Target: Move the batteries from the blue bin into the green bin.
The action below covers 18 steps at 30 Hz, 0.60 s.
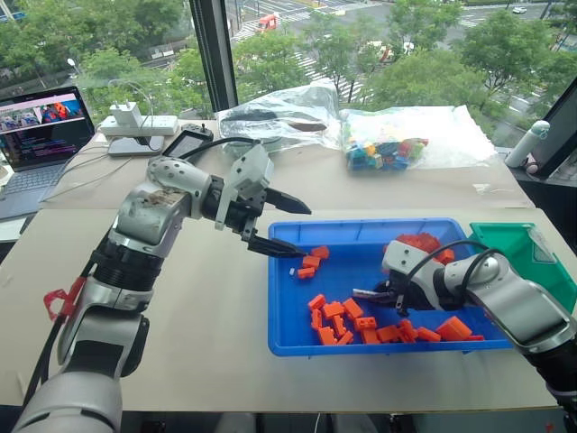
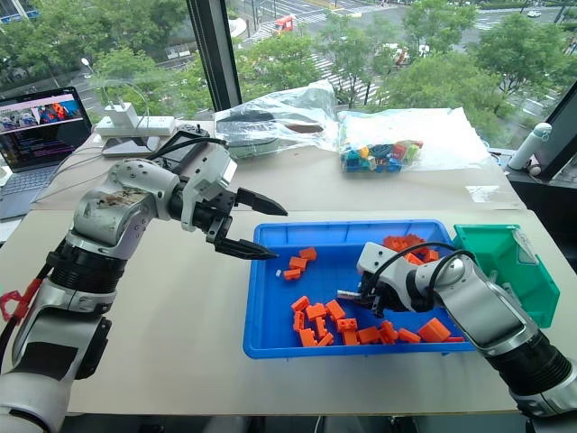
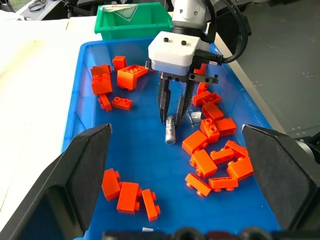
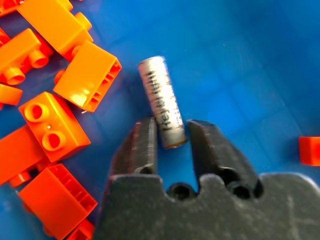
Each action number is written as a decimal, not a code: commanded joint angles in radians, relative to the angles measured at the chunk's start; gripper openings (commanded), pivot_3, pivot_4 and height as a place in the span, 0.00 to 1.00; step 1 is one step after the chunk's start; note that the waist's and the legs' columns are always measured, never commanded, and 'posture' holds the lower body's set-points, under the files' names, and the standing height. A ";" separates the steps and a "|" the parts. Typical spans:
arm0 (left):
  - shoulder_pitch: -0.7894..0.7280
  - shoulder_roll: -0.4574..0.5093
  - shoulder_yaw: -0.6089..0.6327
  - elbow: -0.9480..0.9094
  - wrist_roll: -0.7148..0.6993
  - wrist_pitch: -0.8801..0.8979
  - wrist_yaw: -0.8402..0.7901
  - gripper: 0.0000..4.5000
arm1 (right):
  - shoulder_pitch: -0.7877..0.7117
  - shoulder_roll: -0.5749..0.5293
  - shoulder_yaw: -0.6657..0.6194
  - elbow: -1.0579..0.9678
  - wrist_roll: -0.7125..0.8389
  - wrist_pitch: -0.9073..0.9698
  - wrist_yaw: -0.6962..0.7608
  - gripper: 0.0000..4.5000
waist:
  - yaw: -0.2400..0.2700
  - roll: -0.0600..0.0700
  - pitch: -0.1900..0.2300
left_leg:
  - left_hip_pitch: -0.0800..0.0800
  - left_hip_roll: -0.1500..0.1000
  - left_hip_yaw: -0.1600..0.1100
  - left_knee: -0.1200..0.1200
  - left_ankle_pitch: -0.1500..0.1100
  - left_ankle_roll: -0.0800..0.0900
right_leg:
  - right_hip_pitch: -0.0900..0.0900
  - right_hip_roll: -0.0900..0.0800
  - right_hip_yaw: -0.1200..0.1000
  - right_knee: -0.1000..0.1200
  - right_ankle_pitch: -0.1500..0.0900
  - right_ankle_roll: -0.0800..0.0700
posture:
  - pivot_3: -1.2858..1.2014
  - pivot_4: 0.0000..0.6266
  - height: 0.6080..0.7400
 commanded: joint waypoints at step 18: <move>-0.037 -0.028 -0.001 0.033 0.000 -0.035 -0.022 1.00 | 0.009 -0.400 -0.420 0.262 -0.105 -0.035 -0.052 0.05 | 0.011 0.000 0.000 | 0.000 0.000 0.001 0.000 0.000 0.000 | 0.000 -0.001 0.001 0.000 0.000 0.000 | 0.52 0.24 0.98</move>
